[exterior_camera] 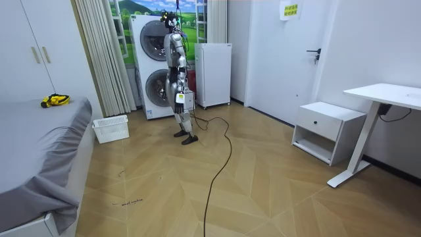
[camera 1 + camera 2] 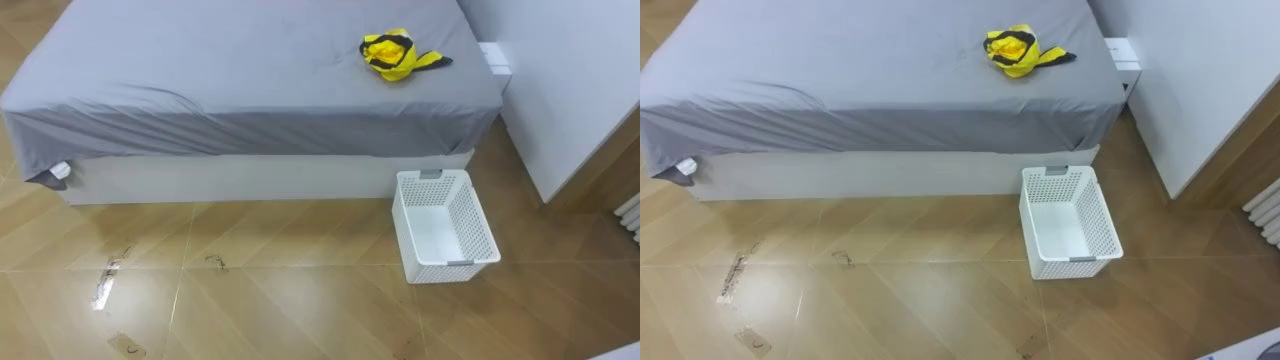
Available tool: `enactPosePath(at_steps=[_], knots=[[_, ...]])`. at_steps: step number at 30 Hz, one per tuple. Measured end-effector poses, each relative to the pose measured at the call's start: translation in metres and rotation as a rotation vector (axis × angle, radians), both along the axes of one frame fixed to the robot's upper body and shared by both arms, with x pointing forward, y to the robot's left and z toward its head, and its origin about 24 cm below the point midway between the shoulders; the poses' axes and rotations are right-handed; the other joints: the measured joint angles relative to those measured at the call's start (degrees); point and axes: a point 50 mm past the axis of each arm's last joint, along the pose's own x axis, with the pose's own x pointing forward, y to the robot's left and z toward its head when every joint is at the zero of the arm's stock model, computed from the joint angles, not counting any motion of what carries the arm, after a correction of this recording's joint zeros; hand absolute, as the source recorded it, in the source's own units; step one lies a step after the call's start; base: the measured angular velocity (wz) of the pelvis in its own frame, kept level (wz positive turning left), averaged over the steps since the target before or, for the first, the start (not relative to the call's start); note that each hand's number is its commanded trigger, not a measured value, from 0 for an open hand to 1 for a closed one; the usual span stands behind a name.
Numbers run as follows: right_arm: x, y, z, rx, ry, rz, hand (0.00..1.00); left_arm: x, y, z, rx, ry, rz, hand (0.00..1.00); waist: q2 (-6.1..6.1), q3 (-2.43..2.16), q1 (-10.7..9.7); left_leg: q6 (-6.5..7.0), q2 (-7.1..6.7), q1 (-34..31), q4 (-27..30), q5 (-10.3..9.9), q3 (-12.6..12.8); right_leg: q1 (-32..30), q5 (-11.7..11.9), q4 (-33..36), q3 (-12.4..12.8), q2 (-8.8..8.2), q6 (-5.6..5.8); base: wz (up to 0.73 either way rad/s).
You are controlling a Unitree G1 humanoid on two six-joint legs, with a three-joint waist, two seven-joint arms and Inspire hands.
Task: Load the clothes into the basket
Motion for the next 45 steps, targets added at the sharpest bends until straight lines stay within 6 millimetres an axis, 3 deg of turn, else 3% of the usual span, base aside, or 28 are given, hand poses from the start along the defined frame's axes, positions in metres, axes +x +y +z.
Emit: enactPosePath(at_steps=[22, 27, 30, 32, 33, 35, 36, 38, 39, 40, 41, 42, 43, 44, 45], knots=[[-0.001, 0.000, 0.000, 0.000, -0.004, -0.002, 0.00, 0.002, -0.001, -0.001, -0.004, 0.003, 0.002, 0.00, 0.43, -0.21, 0.0, 0.00, 0.00, -0.3, 0.0, 0.0, 0.1, -0.2, 0.0, 0.0, -0.1, 0.01, 0.00, 0.00], [0.002, -0.001, 0.000, -0.003, -0.009, 0.003, 0.00, 0.002, 0.000, -0.001, -0.002, 0.003, 0.000, 0.00, 0.58, -0.24, 0.2, -0.20, 0.38, -0.8, 0.6, -0.4, 1.5, -1.0, -0.6, 0.9, -0.1, 0.31, -0.21, -0.03], [0.007, -0.002, 0.001, 0.000, -0.018, 0.003, 0.00, 0.003, 0.003, 0.000, 0.009, -0.002, 0.001, 0.00, 0.90, -0.23, 0.3, -0.55, 1.98, -3.7, 6.6, -4.0, 2.2, -3.9, -3.4, 5.7, -0.5, 1.02, -0.74, -0.12], [0.008, -0.002, 0.001, 0.007, -0.023, -0.009, 0.00, 0.004, 0.006, 0.001, 0.015, -0.007, 0.012, 0.00, 0.87, -0.20, 0.3, -1.63, 2.97, -8.4, 17.3, -6.1, 2.9, -4.9, -5.7, 8.7, -1.5, 1.16, -1.75, 0.00], [0.007, -0.002, 0.001, 0.008, -0.021, -0.015, 0.00, 0.004, 0.007, 0.002, 0.018, -0.011, 0.024, 0.00, 0.83, -0.20, 0.3, -1.64, 3.31, -9.8, 20.6, -6.1, 3.4, -4.8, -6.0, 9.1, -1.4, 1.10, -1.98, 0.00], [0.006, -0.007, 0.002, 0.000, -0.015, 0.001, 0.00, -0.001, 0.008, 0.003, 0.023, -0.014, 0.045, 0.00, 1.49, 0.23, 0.1, -1.51, 5.80, -15.6, 34.7, -4.7, 3.2, -2.9, -6.8, 9.3, -0.7, 1.80, -2.85, 0.00], [0.006, -0.006, 0.002, 0.001, -0.011, 0.010, 0.00, -0.003, 0.008, 0.002, 0.020, -0.011, 0.051, 0.00, 1.42, 0.12, 0.1, -1.32, 5.96, -17.2, 37.2, -4.4, 2.9, -2.2, -7.4, 9.5, 0.0, 1.86, -2.97, 0.13], [0.006, -0.007, 0.002, -0.003, -0.011, 0.014, 0.00, -0.004, 0.006, 0.002, 0.011, -0.010, 0.060, 0.00, 0.02, -0.08, 0.0, -0.20, 2.73, -23.7, 32.8, -4.9, 2.4, -1.8, -9.6, 11.1, 0.3, 0.04, -2.95, 0.15], [0.007, -0.008, 0.002, -0.004, -0.012, 0.018, 0.00, -0.005, 0.005, 0.001, 0.010, -0.008, 0.058, 0.00, -0.17, -0.06, 0.1, -0.55, 1.89, -25.5, 30.3, -4.5, 2.4, -1.9, -10.0, 11.1, 0.4, -0.43, -2.85, 0.00], [0.008, -0.008, 0.002, -0.005, -0.014, 0.019, 0.00, -0.006, 0.004, 0.001, 0.007, -0.003, 0.058, 0.00, -0.30, -0.04, 0.7, -1.65, 0.85, -28.7, 23.4, -2.6, 2.1, -1.4, -10.8, 11.0, 0.6, -1.17, -2.63, -0.24], [0.008, -0.009, 0.002, -0.009, -0.009, 0.027, 0.00, -0.009, 0.005, 0.001, 0.008, 0.001, 0.062, 0.00, -0.28, 0.03, 1.9, -2.05, 0.96, -30.8, 15.6, 1.2, 1.7, -0.5, -11.7, 10.8, 1.1, -1.54, -2.53, -0.35], [0.007, -0.009, 0.002, -0.009, -0.003, 0.034, 0.00, -0.011, 0.005, 0.001, 0.009, 0.006, 0.066, 0.00, -0.46, 0.07, 2.4, -2.13, 1.09, -31.5, 13.1, 3.2, 1.8, 0.2, -12.3, 10.7, 1.3, -1.98, -2.43, -0.48], [0.006, -0.008, 0.002, -0.008, 0.011, 0.048, 0.00, -0.016, 0.005, 0.001, 0.010, 0.018, 0.069, 0.00, -0.37, 0.28, 2.9, -2.01, 1.46, -32.3, 9.0, 6.6, 1.8, 2.3, -13.2, 9.6, 2.1, -2.45, -1.70, -0.39], [0.007, -0.008, 0.002, -0.007, 0.015, 0.053, 0.00, -0.017, 0.005, 0.001, 0.008, 0.020, 0.069, 0.00, -0.69, 0.30, 3.1, -1.54, 1.65, -32.9, 7.7, 10.8, 2.2, 3.8, -14.2, 8.7, 2.9, -3.13, -0.97, -0.34], [0.008, -0.008, 0.002, -0.005, 0.015, 0.057, 0.00, -0.017, 0.004, 0.001, 0.006, 0.019, 0.068, 0.00, -1.15, 0.24, 3.3, -0.89, 1.40, -33.1, 8.0, 13.1, 3.0, 4.4, -14.8, 8.4, 3.3, -3.85, -0.66, -0.14]])
